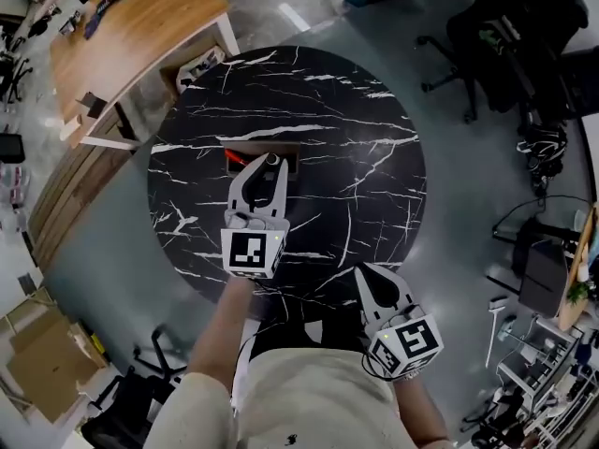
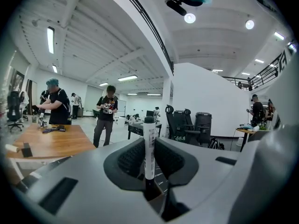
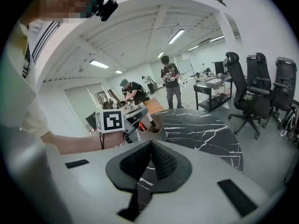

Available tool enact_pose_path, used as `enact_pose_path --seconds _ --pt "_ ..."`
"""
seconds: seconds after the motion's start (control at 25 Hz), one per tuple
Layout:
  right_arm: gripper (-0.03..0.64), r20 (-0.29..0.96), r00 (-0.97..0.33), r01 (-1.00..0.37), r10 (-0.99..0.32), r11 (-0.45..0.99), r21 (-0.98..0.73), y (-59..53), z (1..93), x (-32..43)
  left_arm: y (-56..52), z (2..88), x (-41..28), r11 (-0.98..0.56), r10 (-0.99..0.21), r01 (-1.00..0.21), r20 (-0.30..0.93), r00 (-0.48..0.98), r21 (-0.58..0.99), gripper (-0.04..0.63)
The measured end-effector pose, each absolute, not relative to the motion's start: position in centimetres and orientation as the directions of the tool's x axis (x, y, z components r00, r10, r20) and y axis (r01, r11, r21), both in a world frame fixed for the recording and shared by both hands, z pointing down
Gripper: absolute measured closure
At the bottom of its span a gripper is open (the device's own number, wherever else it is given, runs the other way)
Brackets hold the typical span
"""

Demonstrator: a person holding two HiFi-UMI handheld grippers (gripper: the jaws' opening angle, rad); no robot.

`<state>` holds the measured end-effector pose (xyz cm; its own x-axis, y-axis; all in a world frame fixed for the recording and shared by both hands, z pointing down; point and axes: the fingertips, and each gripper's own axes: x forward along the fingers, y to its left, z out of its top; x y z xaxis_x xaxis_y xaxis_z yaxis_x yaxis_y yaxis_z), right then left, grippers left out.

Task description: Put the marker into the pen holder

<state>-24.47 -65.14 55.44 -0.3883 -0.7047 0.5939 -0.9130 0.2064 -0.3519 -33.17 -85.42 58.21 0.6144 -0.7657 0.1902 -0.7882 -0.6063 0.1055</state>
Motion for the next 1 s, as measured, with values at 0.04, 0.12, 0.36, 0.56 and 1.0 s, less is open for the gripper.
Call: enact_pose_path --seconds 0.04,0.12,0.36,0.56,1.0 --pt "0.6 0.597 -0.379 -0.916 -0.707 0.196 -0.35 -65.2 55.5 -24.2 -85.5 59.0 -33.0 -0.606 -0.763 -0.788 0.199 0.615 0.108 0.523" --pt "0.6 0.6 -0.365 -0.92 -0.711 0.177 -0.35 -65.2 55.8 -23.9 -85.6 60.2 -32.8 -0.604 -0.761 -0.789 0.215 0.612 0.109 0.523" --pt "0.6 0.611 -0.377 -0.915 -0.696 0.177 -0.363 -65.1 56.9 -24.3 -86.1 62.7 -32.8 -0.588 -0.769 -0.805 0.253 0.587 0.079 0.523" --pt "0.6 0.612 -0.388 -0.911 -0.689 0.187 -0.367 -65.2 57.5 -24.9 -86.1 64.4 -32.9 -0.586 -0.765 -0.807 0.284 0.578 0.065 0.523" --pt "0.6 0.608 -0.423 -0.9 -0.672 0.236 -0.366 -66.5 58.6 -25.1 -86.0 66.4 -32.7 -0.558 -0.784 -0.829 0.297 0.545 0.047 0.523"
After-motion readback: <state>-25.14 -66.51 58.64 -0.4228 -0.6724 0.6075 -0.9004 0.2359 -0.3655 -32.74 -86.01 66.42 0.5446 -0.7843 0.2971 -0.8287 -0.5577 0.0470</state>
